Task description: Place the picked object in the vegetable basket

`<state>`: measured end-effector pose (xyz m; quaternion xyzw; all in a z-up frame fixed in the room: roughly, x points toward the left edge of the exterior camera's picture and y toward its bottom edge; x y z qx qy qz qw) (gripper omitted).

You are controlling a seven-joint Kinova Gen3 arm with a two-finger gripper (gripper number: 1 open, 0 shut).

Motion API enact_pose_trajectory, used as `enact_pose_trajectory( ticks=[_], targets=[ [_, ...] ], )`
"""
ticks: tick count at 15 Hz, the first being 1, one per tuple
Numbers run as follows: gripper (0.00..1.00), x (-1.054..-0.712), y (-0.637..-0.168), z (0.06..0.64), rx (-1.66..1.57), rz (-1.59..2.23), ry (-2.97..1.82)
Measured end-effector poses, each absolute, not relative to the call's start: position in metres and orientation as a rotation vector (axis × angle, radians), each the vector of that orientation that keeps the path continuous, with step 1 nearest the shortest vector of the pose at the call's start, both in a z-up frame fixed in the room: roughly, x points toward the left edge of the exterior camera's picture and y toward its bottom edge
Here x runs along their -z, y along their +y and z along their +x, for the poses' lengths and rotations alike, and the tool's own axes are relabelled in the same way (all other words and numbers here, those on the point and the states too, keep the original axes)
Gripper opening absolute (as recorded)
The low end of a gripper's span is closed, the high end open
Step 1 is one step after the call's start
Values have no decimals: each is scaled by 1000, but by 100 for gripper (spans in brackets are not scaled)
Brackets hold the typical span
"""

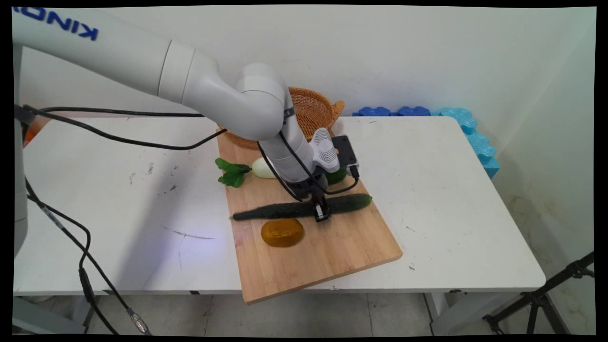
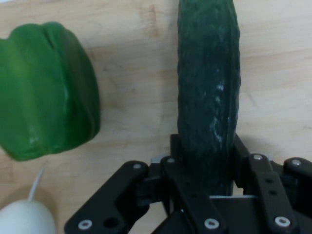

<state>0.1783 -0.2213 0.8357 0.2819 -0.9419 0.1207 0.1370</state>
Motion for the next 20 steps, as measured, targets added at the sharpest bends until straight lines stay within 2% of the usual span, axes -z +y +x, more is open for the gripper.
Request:
enact_pose_trajectory(
  ticks=[5,12,16,20],
  targets=[
    [0,-862,-202,192,-424,700,-2752],
    [0,-936,-175,238,-543,518,-2721],
    [0,-978,-178,263,-614,478,-2668],
    [0,-1023,-201,290,-726,535,-2577]
  ],
)
